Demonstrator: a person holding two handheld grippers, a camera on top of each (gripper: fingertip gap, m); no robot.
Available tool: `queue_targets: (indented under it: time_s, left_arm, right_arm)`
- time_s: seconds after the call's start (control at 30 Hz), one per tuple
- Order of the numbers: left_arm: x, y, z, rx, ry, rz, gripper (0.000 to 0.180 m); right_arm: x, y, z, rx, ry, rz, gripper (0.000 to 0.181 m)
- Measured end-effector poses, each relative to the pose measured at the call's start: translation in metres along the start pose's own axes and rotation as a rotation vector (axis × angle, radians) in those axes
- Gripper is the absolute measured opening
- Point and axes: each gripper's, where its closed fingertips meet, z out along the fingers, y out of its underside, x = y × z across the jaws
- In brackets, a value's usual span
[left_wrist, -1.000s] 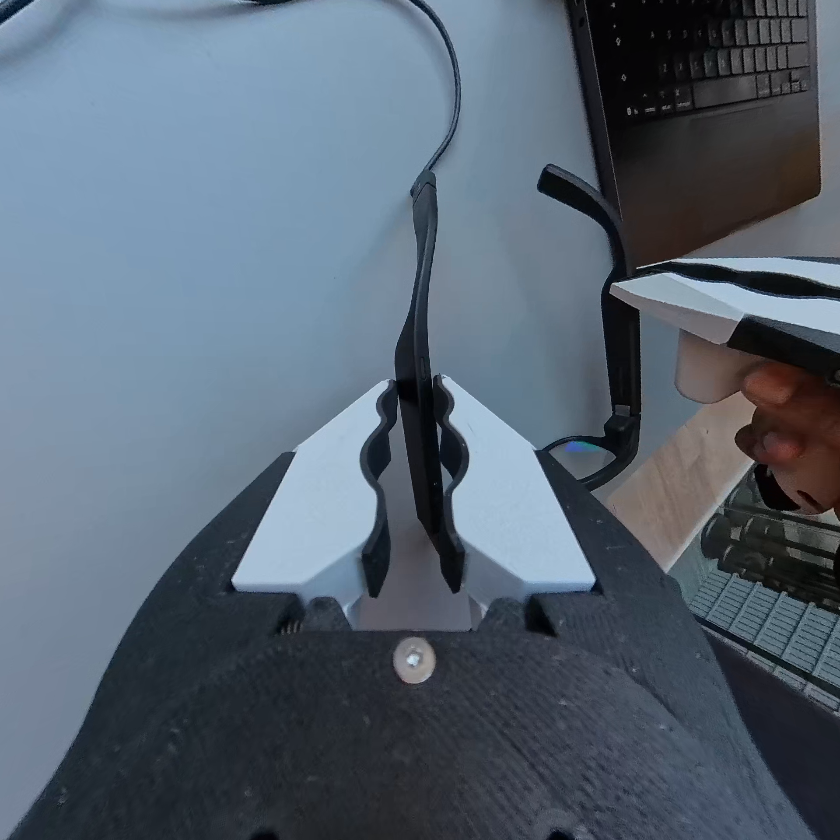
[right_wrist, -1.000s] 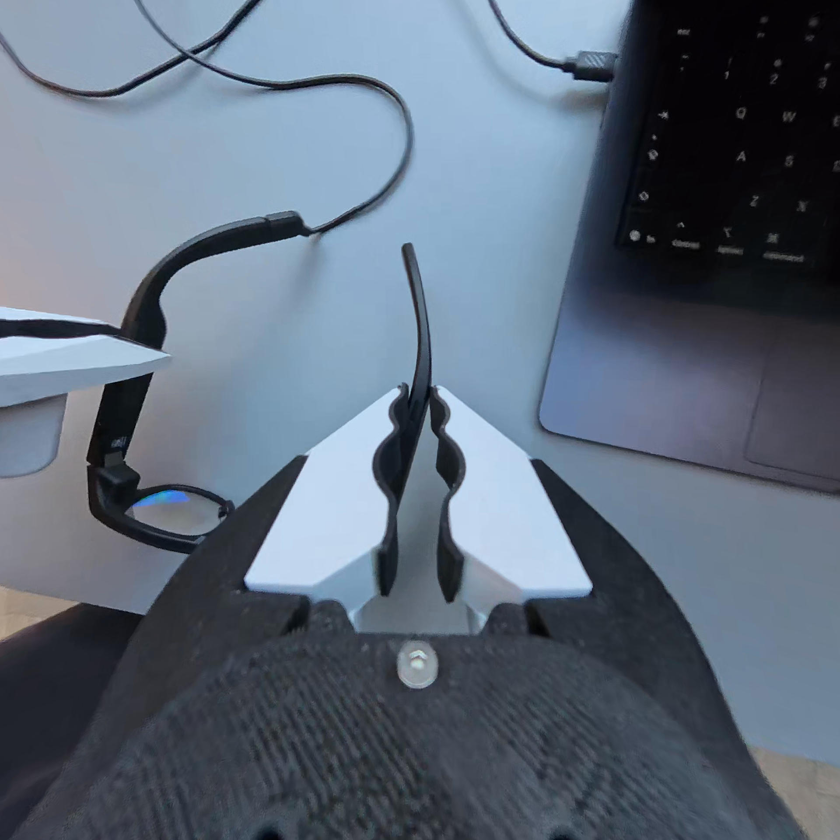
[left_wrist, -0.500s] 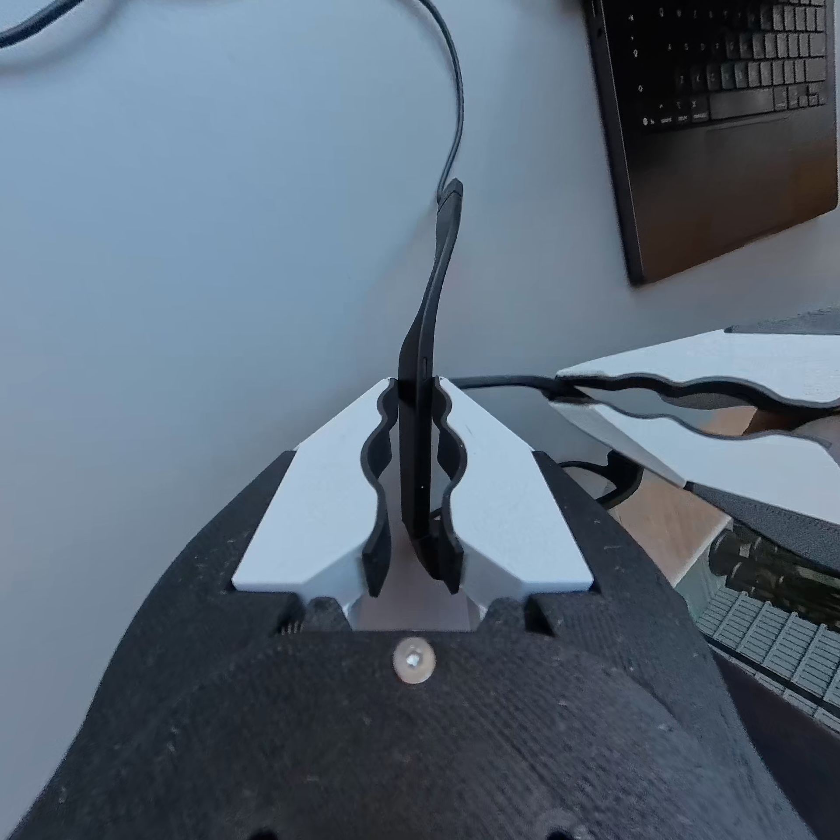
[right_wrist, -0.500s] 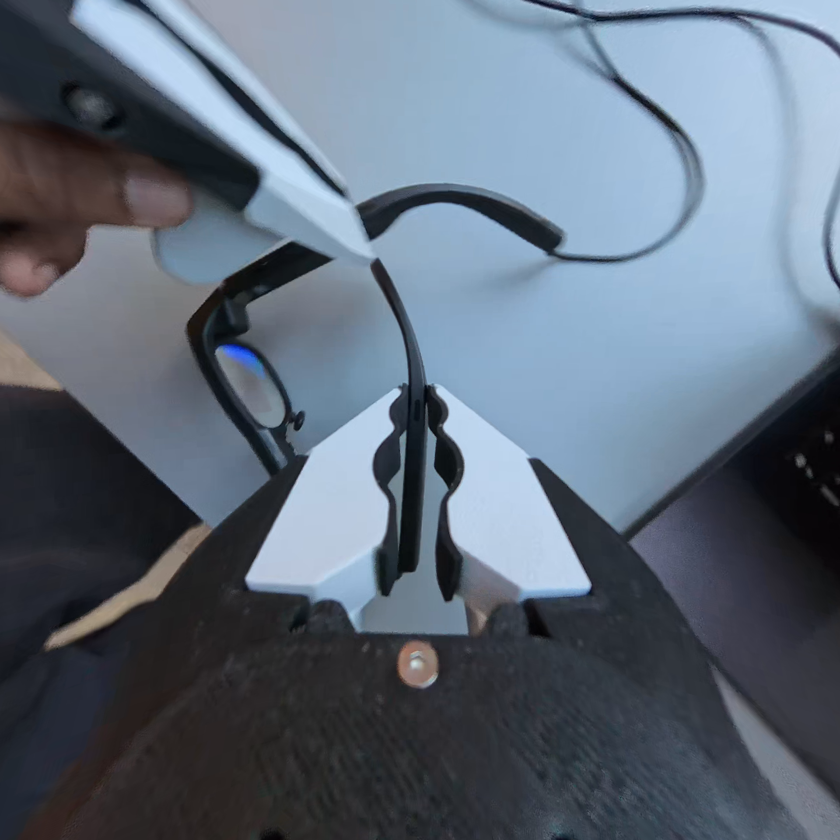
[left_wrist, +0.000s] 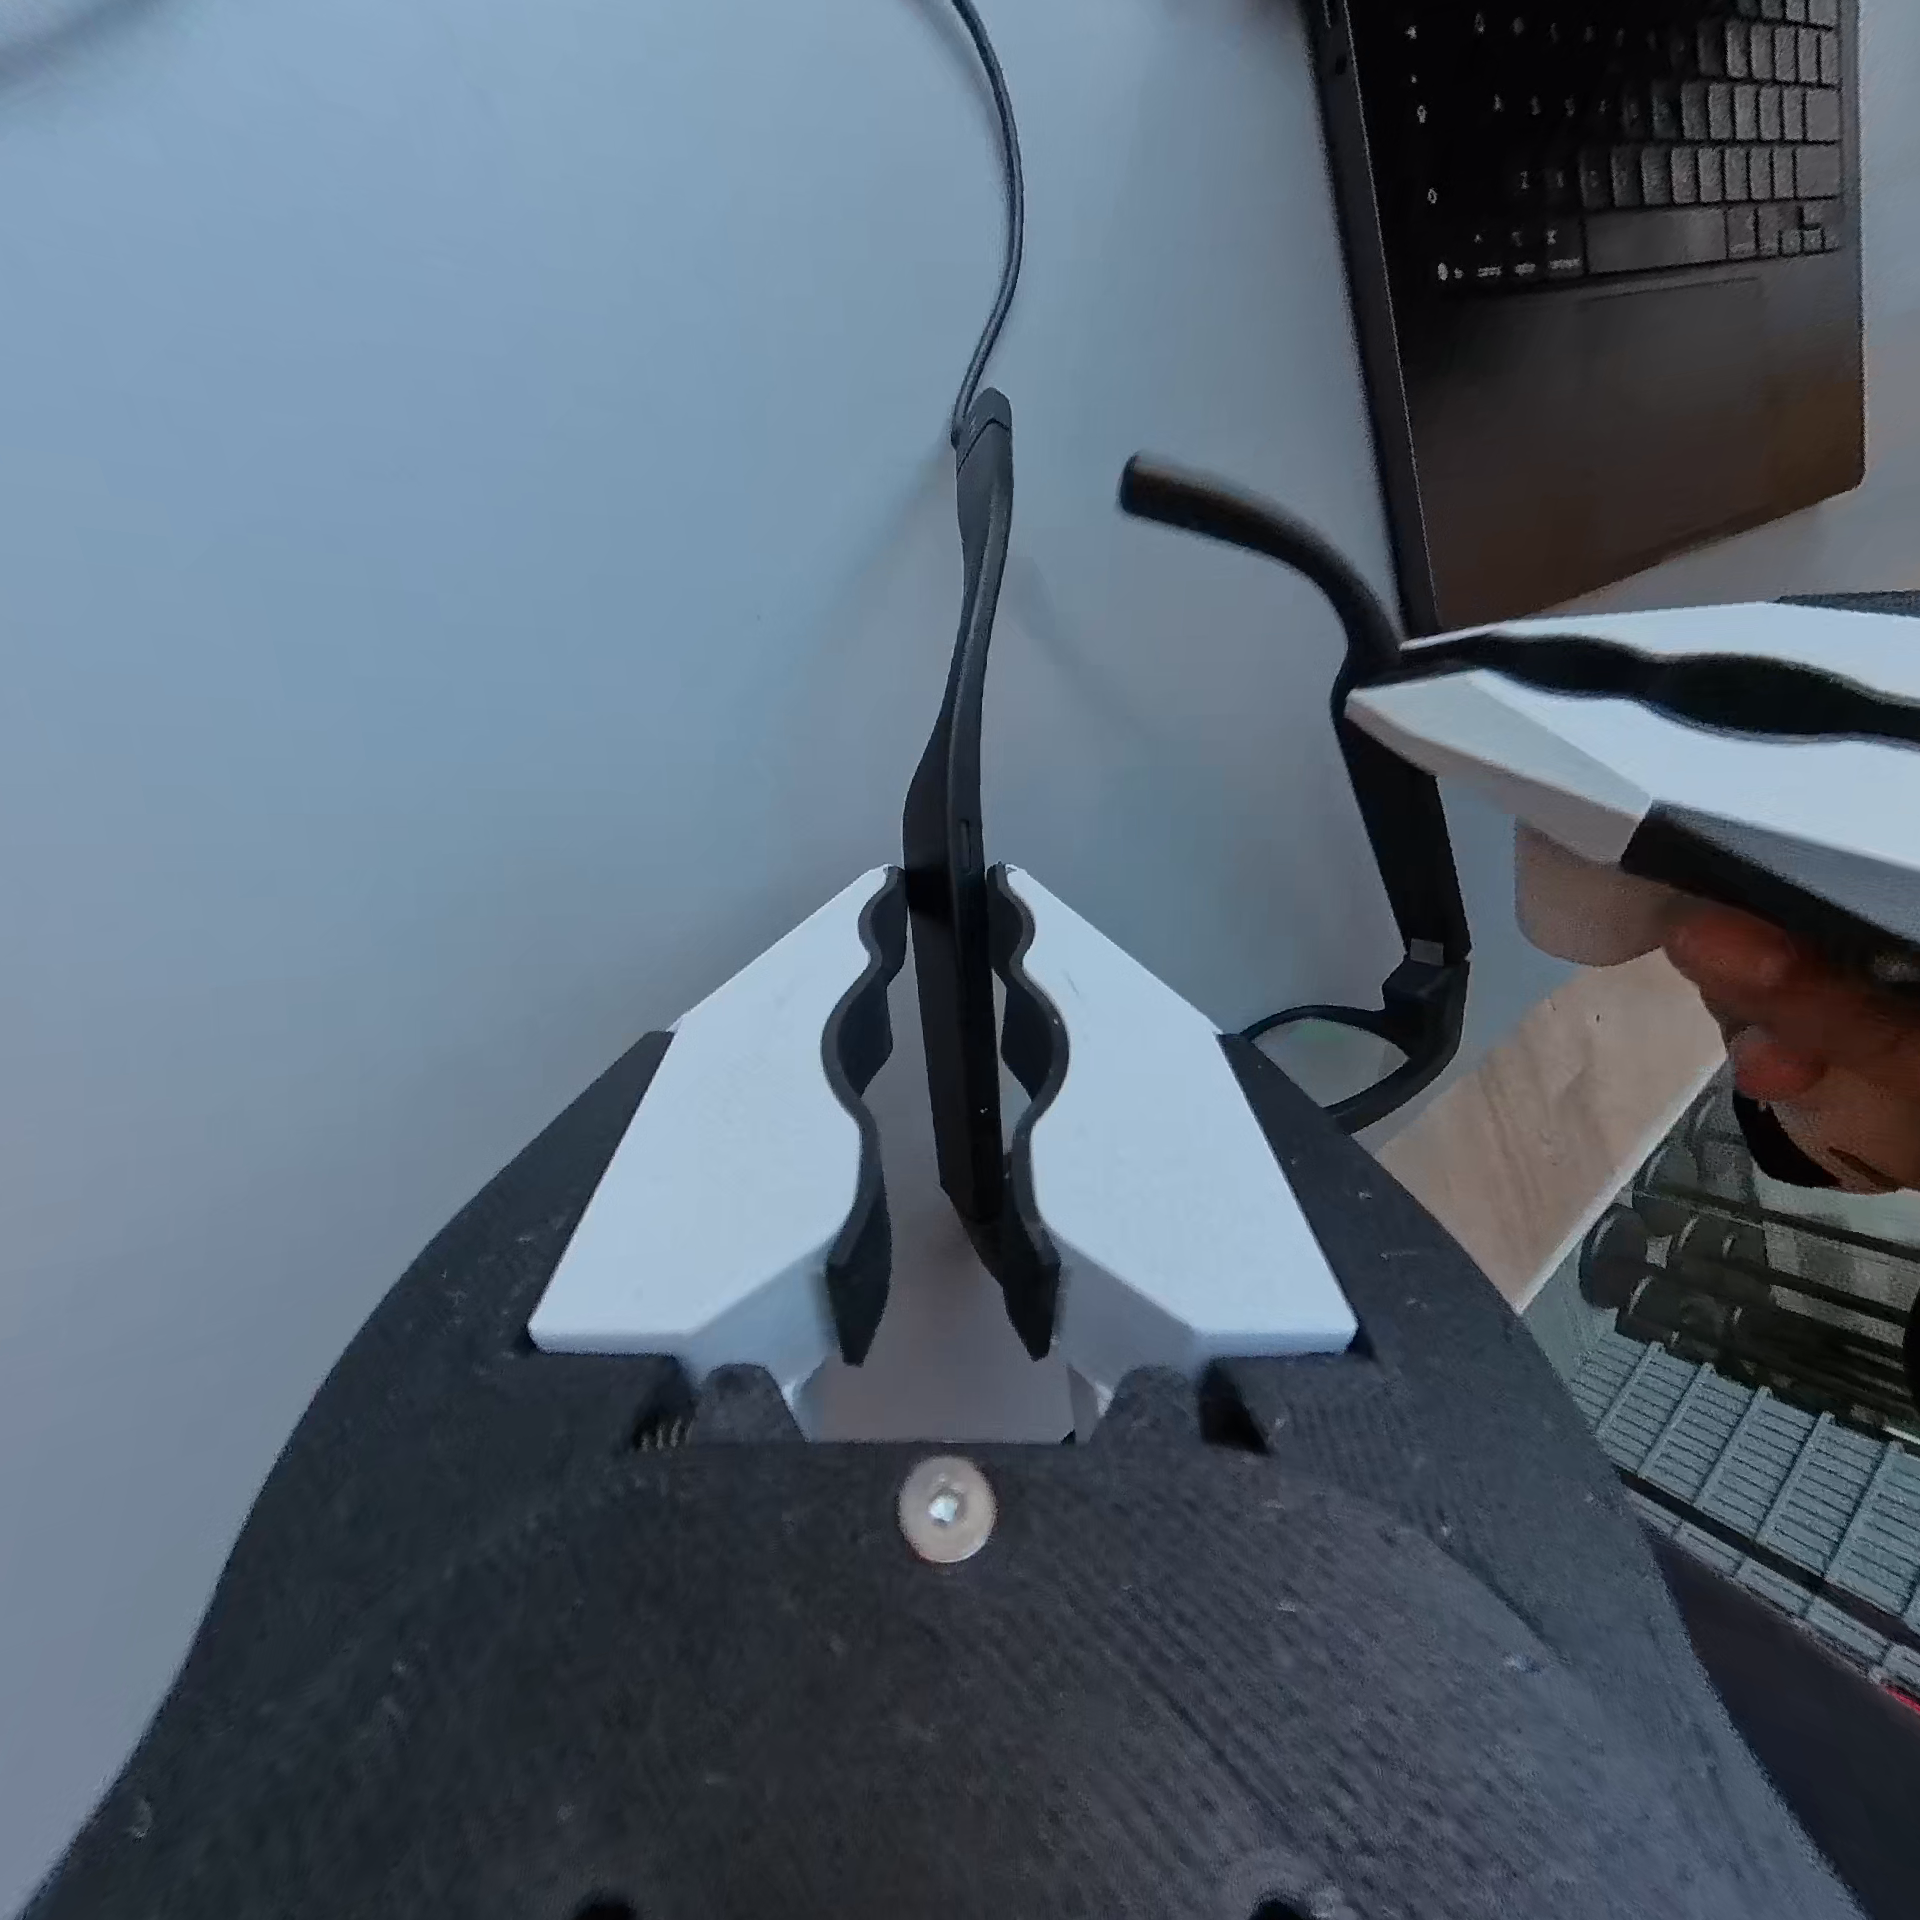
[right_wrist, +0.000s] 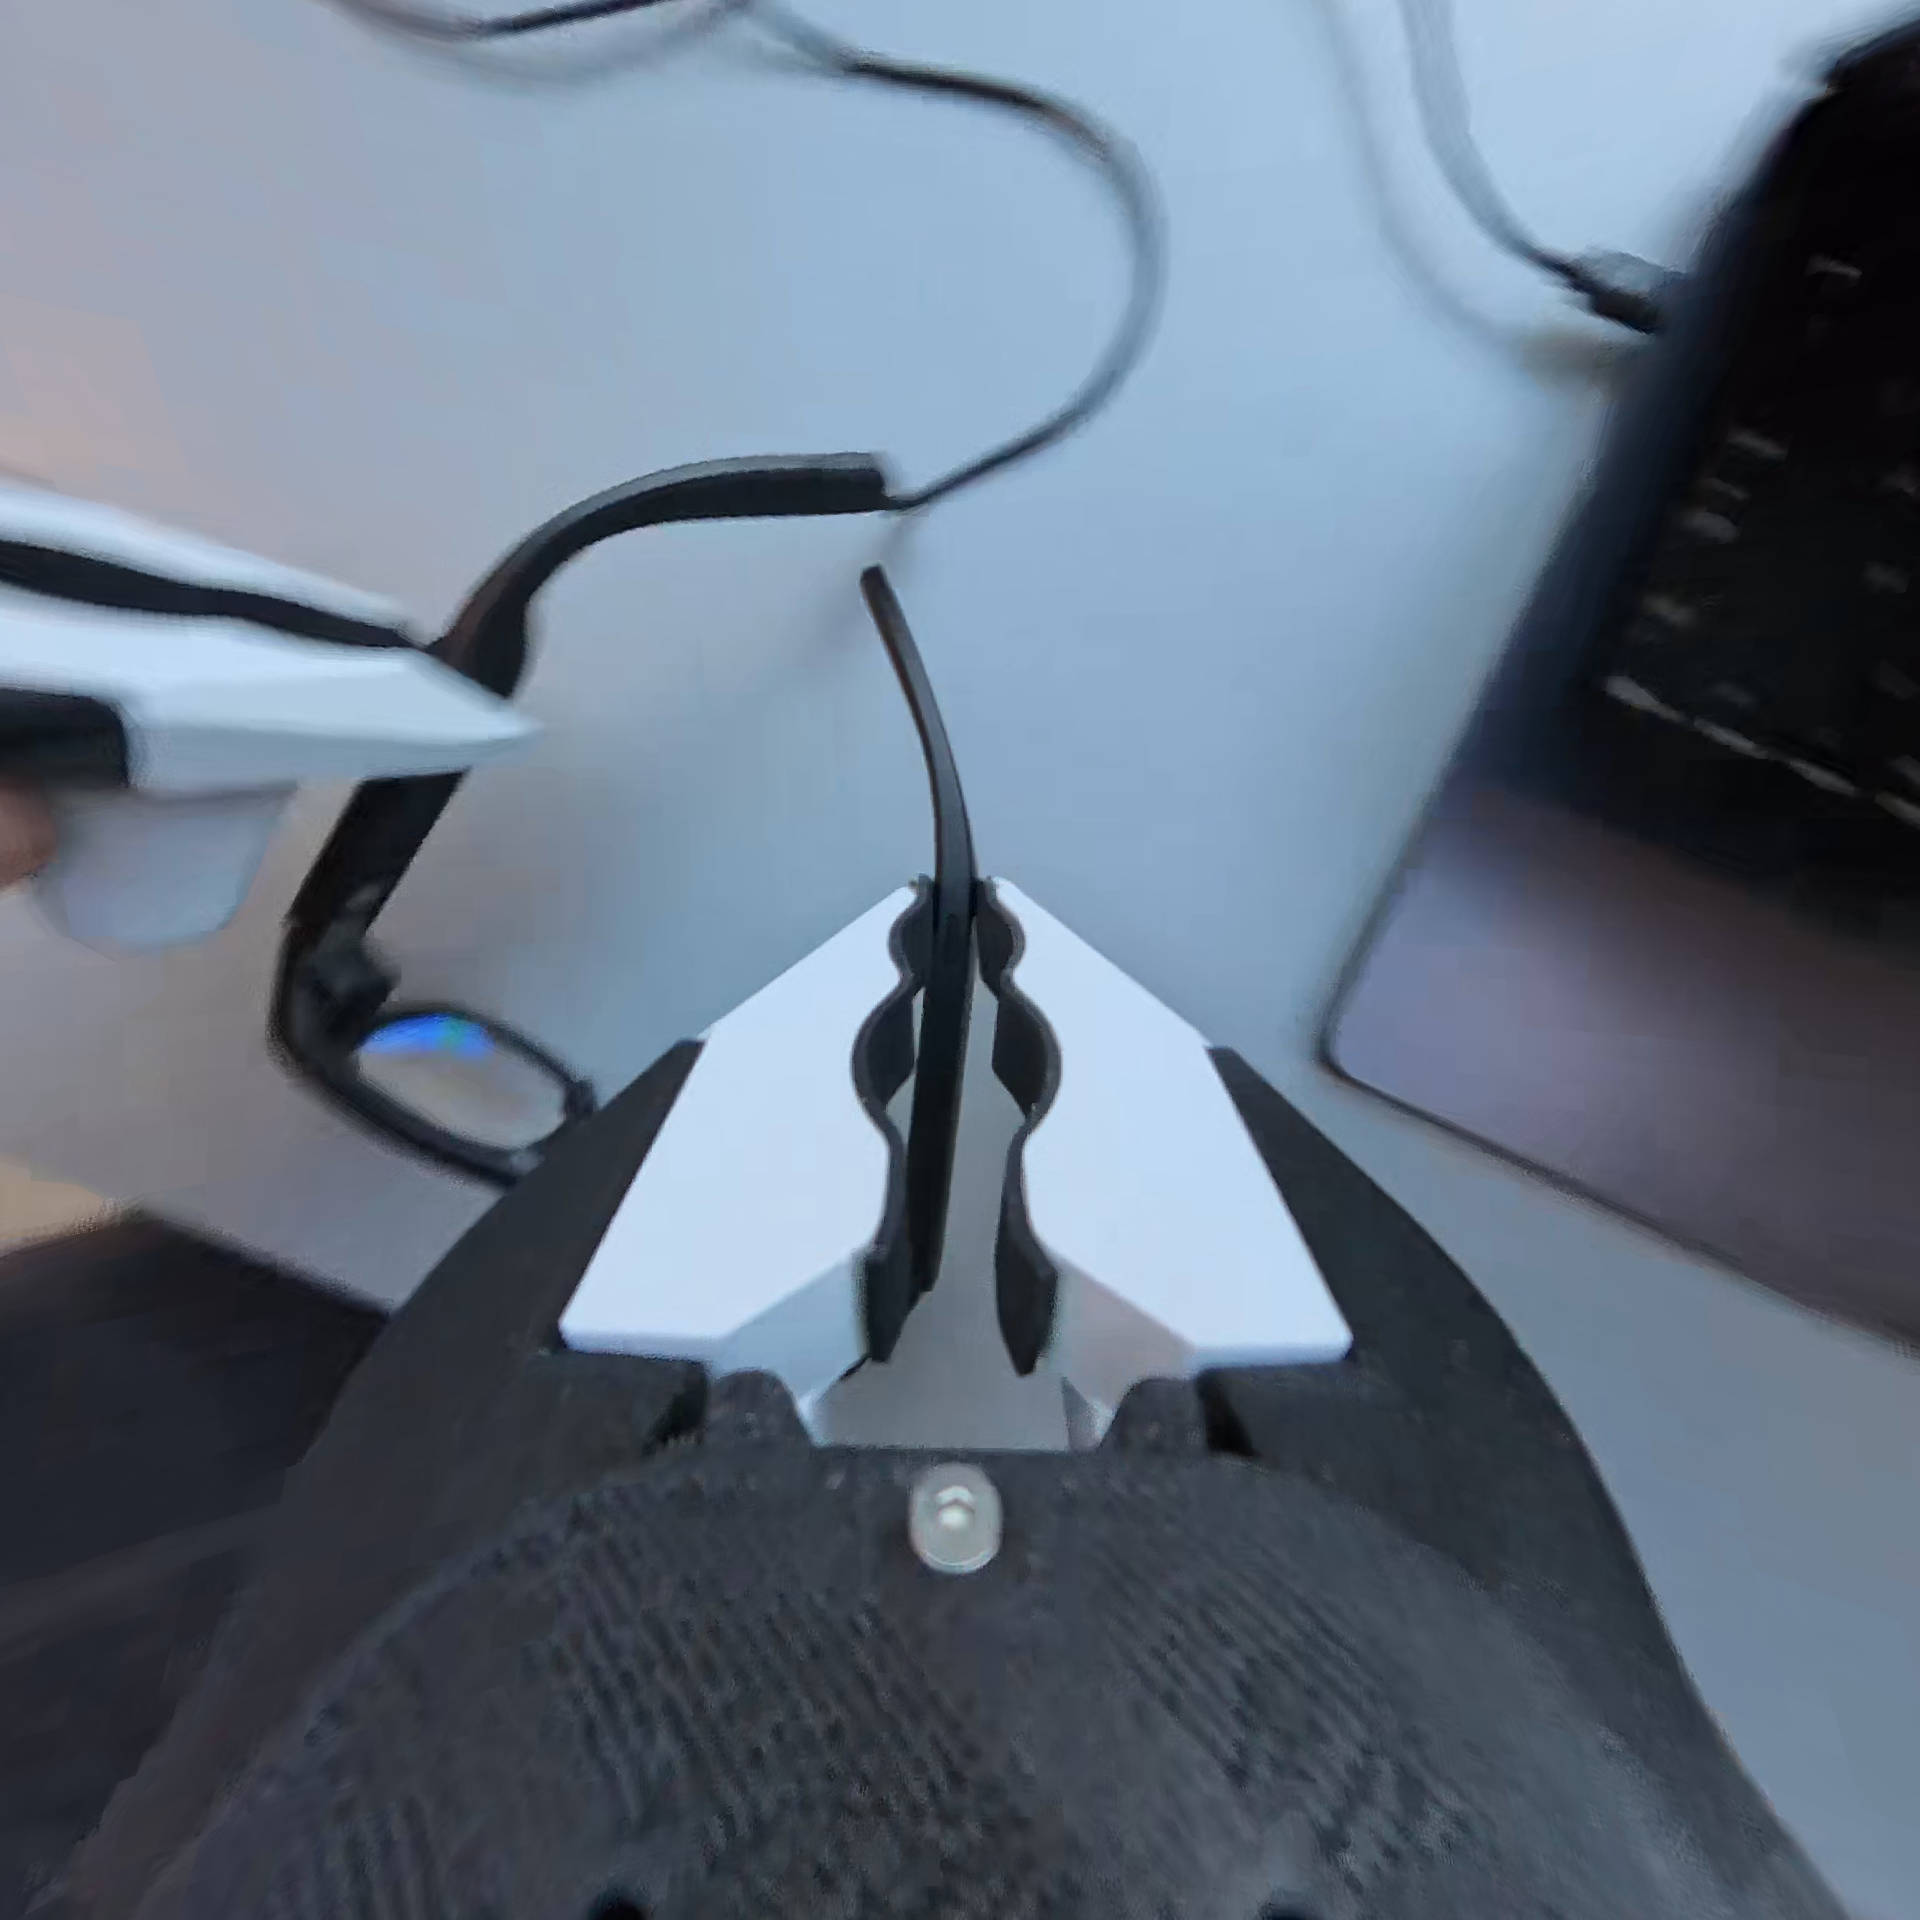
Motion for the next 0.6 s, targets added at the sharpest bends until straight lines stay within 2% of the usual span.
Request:
queue_targets:
  time_s: [0.17, 0.23, 0.3, 0.4, 0.6]
  left_arm:
    - [-0.001, 0.000, -0.001, 0.008, -0.009, -0.005, 0.013]
    - [-0.002, 0.000, -0.002, 0.005, -0.002, -0.002, 0.013]
    - [-0.002, 0.000, -0.002, 0.002, -0.004, 0.003, 0.013]
    - [-0.002, -0.001, -0.001, 0.000, -0.007, -0.001, 0.014]
    - [-0.001, -0.001, -0.001, -0.001, -0.008, 0.002, 0.014]
  right_arm:
    - [-0.056, 0.018, 0.000, -0.069, -0.317, -0.408, 0.007]
    - [-0.061, 0.022, -0.001, -0.087, -0.345, -0.555, 0.008]
    - [-0.059, 0.019, -0.001, -0.091, -0.338, -0.590, 0.008]
    - [-0.041, 0.003, 0.002, -0.043, -0.256, -0.422, 0.007]
    - [0.020, 0.001, -0.001, 0.002, -0.003, 0.207, 0.007]
